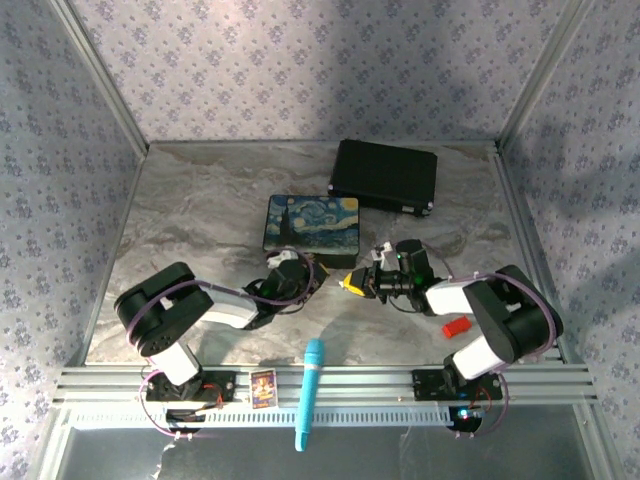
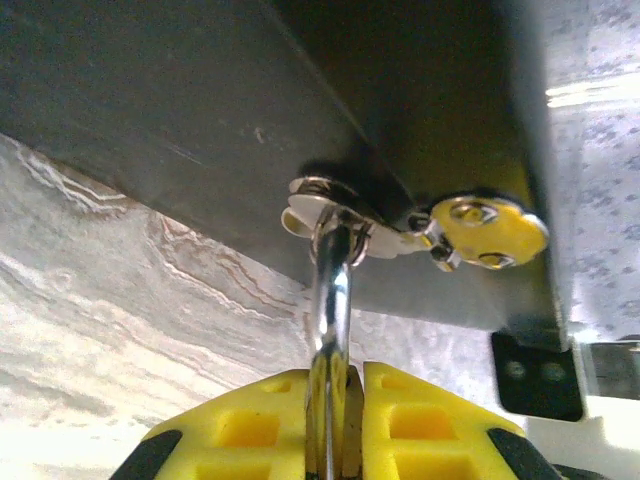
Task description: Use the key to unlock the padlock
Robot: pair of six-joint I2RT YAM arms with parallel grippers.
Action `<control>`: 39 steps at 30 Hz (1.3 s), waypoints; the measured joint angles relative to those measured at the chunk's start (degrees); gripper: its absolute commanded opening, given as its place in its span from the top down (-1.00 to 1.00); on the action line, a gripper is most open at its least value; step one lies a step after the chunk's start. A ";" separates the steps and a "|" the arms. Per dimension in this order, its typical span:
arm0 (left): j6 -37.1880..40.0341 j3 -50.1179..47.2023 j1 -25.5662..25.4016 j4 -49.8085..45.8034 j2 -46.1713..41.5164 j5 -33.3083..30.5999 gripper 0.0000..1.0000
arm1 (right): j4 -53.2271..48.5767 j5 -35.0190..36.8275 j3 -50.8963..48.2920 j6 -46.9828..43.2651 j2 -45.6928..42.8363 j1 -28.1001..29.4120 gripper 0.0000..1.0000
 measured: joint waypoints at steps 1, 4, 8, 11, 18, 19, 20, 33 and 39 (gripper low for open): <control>-1.09 -0.17 0.00 0.63 0.00 0.17 0.98 | 0.79 -0.26 0.02 0.61 0.66 0.00 1.00; -3.61 -0.79 -0.02 1.86 0.00 0.15 0.99 | 3.23 -0.79 0.07 2.38 2.51 -0.11 1.00; -5.73 -0.98 -0.02 2.69 0.00 0.15 1.00 | 7.61 -1.57 0.09 4.94 5.14 -0.13 1.00; -6.73 -0.98 -0.02 3.04 0.00 0.13 1.00 | 10.69 -1.86 0.09 6.67 7.10 -0.15 1.00; -7.39 -0.98 -0.09 3.58 0.24 0.15 1.00 | 13.79 -2.03 0.31 7.78 7.32 -0.13 1.00; -7.61 -0.98 -0.13 4.00 0.48 0.13 1.00 | 13.94 -2.08 0.46 7.89 7.37 -0.13 1.00; -7.61 -0.98 -0.24 4.46 0.79 0.13 1.00 | 14.14 -2.12 0.63 7.91 7.52 -0.13 1.00; -7.43 -0.96 -0.76 5.01 1.20 -0.92 1.00 | 15.76 -2.25 -0.92 8.76 8.79 -0.63 1.00; -8.11 -0.96 -0.79 5.60 1.44 -0.92 1.00 | 17.18 -2.14 -1.49 9.01 8.98 -0.42 1.00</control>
